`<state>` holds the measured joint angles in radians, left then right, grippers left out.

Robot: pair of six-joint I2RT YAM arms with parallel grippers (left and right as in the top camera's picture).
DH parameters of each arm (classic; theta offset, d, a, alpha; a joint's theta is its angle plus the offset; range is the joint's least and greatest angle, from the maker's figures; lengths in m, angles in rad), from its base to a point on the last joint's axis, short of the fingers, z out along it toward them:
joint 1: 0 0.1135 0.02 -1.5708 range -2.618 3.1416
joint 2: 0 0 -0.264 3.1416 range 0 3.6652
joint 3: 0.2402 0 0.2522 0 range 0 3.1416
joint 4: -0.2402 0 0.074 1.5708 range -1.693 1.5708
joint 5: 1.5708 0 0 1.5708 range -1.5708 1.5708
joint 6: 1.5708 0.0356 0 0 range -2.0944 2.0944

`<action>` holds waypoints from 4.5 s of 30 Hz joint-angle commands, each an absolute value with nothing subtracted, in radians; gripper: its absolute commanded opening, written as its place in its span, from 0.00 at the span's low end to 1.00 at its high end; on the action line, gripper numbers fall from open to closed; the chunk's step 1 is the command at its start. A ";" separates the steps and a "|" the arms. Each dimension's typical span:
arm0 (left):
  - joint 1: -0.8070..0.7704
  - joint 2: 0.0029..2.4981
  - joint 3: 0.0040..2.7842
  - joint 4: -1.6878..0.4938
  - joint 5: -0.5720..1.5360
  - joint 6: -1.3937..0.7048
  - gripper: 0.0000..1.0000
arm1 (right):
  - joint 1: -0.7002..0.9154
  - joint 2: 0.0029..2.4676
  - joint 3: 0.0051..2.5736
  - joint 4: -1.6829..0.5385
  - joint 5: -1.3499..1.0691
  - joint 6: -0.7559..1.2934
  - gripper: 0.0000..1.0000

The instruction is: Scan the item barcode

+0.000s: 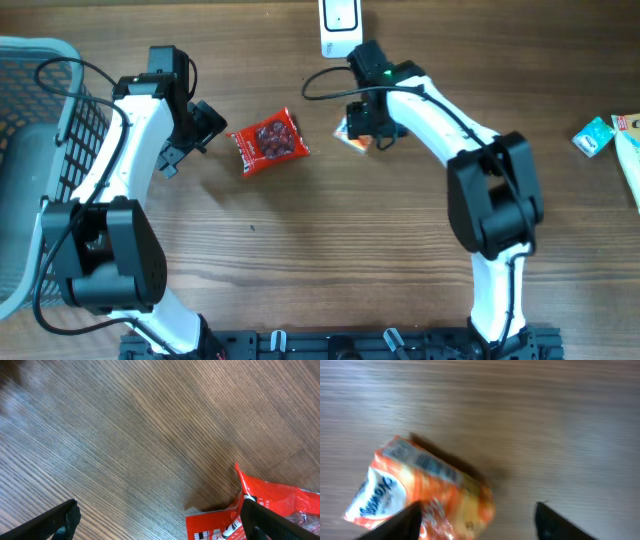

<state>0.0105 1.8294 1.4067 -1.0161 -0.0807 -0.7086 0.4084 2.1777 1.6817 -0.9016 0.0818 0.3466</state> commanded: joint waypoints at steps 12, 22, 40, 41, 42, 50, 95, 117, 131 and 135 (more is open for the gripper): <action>0.015 1.839 1.404 -1.016 -0.087 -0.718 1.00 | 0.637 2.008 1.474 -0.769 0.292 -0.125 0.69; 0.015 1.839 1.404 -1.016 -0.087 -0.718 1.00 | 0.641 2.011 1.329 -0.537 0.397 -0.128 0.47; 0.015 1.839 1.404 -1.016 -0.087 -0.719 1.00 | 0.617 2.061 1.414 -0.652 0.391 0.076 0.04; 0.015 1.839 1.404 -1.016 -0.087 -0.718 1.00 | 0.617 2.051 1.446 -0.694 0.334 0.087 0.04; 0.015 1.839 1.404 -1.016 -0.087 -0.718 1.00 | 0.617 2.045 1.474 -0.726 0.250 0.086 0.05; 0.015 1.839 1.404 -1.016 -0.087 -0.718 1.00 | 0.525 2.045 1.530 -0.778 -0.760 0.164 0.04; 0.015 1.839 1.404 -1.016 -0.087 -0.718 1.00 | 0.395 2.089 1.190 -0.569 -0.681 0.427 0.09; 0.015 1.839 1.404 -1.016 -0.087 -0.719 1.00 | -0.001 2.089 1.204 -0.145 -1.623 0.287 0.05; 0.015 1.839 1.404 -1.016 -0.087 -0.718 1.00 | -0.155 2.089 1.204 0.797 -1.621 1.092 0.05; 0.015 1.839 1.404 -1.016 -0.087 -0.719 1.00 | -0.225 2.089 1.192 0.721 -1.622 1.014 0.14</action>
<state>0.0105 1.8294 1.4067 -1.0157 -0.0811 -0.7086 -0.2218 2.0777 1.1973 0.7258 -1.5597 1.0515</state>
